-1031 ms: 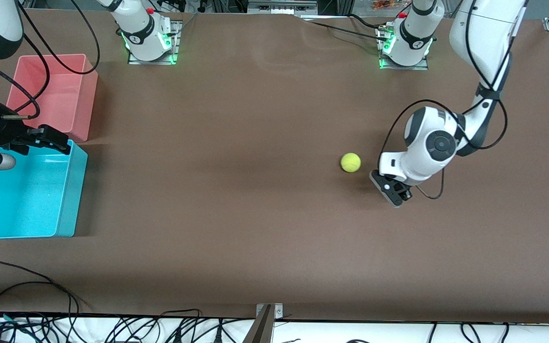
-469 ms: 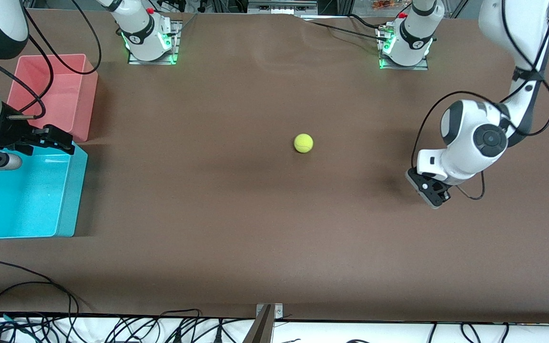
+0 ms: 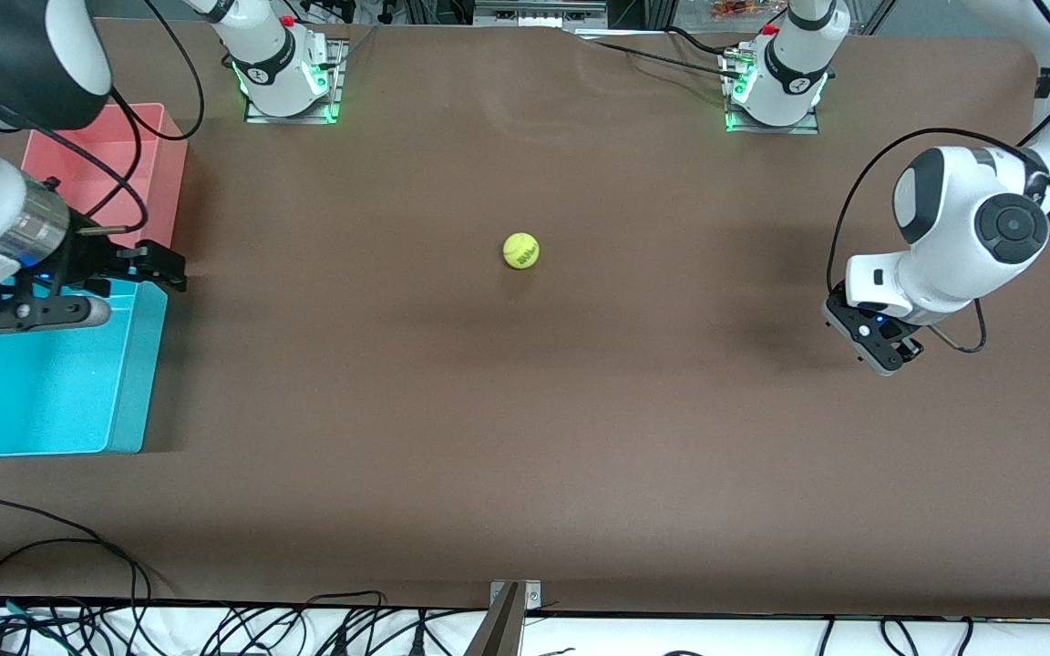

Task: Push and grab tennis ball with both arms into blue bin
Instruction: 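Push the tennis ball with the left gripper toward the table middle, then move the right gripper over the rolling ball while the left gripper withdraws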

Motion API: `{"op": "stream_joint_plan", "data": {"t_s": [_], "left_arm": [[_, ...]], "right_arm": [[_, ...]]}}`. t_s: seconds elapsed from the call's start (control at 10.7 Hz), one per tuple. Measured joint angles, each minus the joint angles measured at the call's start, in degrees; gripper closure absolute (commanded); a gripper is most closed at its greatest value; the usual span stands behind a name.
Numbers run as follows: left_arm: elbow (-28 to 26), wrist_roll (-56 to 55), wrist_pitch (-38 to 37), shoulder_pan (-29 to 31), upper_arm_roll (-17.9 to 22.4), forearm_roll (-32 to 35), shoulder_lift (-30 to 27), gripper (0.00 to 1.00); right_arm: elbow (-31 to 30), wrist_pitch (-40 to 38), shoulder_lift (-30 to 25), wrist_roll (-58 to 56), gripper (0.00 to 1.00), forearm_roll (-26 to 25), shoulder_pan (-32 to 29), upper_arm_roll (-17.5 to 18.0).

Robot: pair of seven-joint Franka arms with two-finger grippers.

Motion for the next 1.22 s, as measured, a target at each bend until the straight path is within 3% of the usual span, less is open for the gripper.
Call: {"op": "stream_joint_plan", "data": {"t_s": [0.28, 0.66, 1.22], "left_arm": [[-1.78, 0.0, -1.0, -0.35, 0.39, 0.0, -2.45, 0.0], [-3.78, -0.04, -0.77, -0.24, 0.92, 0.0, -3.9, 0.0], [-4.8, -0.11, -0.86, 0.2, 1.03, 0.0, -12.68, 0.0]], "right_arm": [[-1.36, 2.12, -0.78, 0.17, 0.0, 0.0, 0.43, 2.37], [-1.88, 3.07, -0.89, 0.17, 0.0, 0.0, 0.45, 2.47], [-2.79, 3.03, -2.8, 0.87, 0.0, 0.01, 0.58, 6.54]]}}
